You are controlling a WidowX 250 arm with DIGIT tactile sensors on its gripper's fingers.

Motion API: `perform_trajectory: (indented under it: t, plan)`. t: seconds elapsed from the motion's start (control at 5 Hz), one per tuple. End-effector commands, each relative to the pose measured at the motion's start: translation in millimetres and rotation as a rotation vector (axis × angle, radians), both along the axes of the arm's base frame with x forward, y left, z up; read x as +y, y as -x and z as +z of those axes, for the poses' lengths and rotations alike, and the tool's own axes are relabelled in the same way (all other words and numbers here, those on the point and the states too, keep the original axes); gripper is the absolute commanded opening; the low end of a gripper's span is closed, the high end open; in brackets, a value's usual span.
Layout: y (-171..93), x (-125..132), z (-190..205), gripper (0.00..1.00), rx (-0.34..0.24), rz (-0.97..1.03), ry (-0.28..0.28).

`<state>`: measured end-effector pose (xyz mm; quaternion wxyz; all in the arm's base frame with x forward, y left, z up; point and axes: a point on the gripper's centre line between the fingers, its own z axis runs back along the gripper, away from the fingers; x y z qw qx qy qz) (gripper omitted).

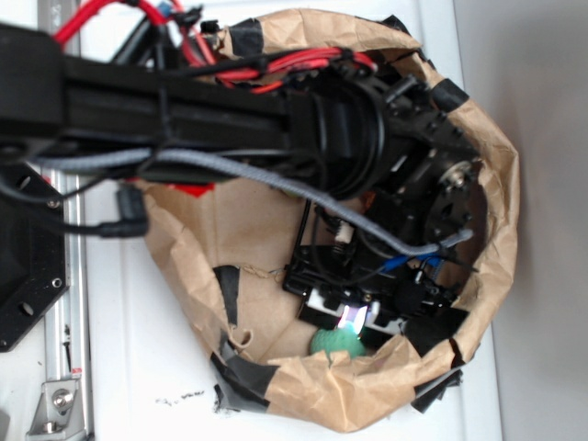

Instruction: Grab the green ball.

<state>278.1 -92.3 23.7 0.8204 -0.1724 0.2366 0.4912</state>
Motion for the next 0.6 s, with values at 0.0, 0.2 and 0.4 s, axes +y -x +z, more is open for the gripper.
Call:
perform_trajectory:
  t: [0.0, 0.2, 0.4]
  plan:
    - [18.4, 8.2, 47.8, 0.00, -0.169, -0.209, -0.034]
    - [30.6, 24.8, 72.5, 0.00, -0.245, -0.247, -0.086]
    - [33.3, 50.1, 107.1, 0.00, -0.345, -0.376, -0.198]
